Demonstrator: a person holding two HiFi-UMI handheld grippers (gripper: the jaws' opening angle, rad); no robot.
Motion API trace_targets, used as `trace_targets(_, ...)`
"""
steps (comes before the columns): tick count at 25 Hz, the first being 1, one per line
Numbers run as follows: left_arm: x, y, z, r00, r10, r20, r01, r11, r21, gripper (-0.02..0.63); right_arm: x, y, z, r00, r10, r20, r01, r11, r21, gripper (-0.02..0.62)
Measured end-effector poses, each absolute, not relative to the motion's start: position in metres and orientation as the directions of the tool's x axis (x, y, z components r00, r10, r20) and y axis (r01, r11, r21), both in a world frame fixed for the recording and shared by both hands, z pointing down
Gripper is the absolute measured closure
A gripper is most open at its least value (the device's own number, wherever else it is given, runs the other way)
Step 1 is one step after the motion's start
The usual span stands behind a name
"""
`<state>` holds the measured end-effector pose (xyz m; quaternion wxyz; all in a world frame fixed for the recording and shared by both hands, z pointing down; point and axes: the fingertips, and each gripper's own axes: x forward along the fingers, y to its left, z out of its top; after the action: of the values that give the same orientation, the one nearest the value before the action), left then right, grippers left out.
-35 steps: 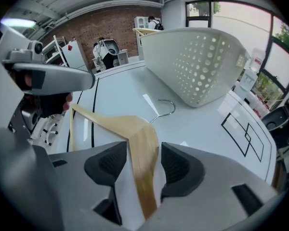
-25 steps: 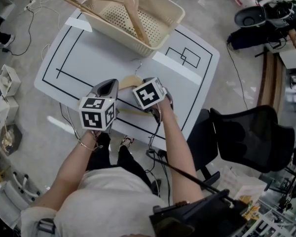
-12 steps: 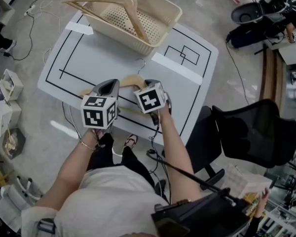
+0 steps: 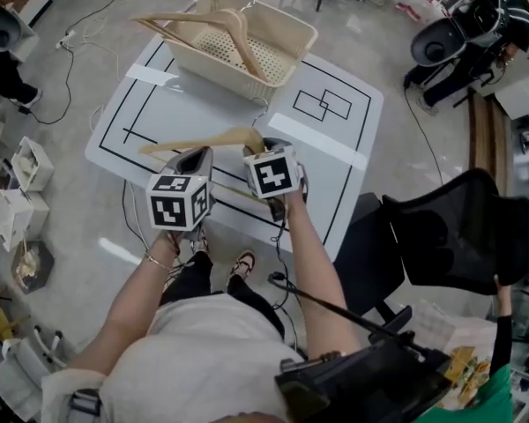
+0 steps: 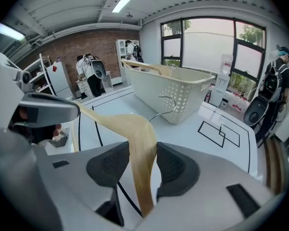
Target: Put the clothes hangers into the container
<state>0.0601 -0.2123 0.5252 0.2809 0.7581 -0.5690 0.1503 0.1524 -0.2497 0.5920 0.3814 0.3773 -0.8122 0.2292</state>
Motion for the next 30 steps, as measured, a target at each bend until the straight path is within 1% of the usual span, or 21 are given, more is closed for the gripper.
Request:
trace_targets(4,0.054,-0.202,0.505,0.29,-0.796,0.531,-0.952,-0.186,0.242,0.606,0.151,-0.244,0.567,-0.423,-0.478,0.77,-0.797,0.6,-0.065,0.41)
trace_targets(14,0.042,-0.203,0.452,0.285,-0.851,0.441,-0.953,-0.205,0.222,0.606,0.132,-0.246,0.506,-0.443,-0.565,0.696,-0.802,0.596,-0.027,0.41)
trace_targets(26,0.001,-0.251,0.407,0.341,-0.873,0.348,-0.936,-0.28,0.216,0.606,0.082,-0.285,0.456,-0.446,-0.636,0.629,-0.826,0.564,-0.015,0.41)
trace_targets(30,-0.021,-0.267,0.394,0.366,-0.873,0.322,-0.927,-0.312,0.208,0.606,0.066,-0.307,0.439,-0.416,-0.679,0.604,-0.849,0.529,0.009,0.41)
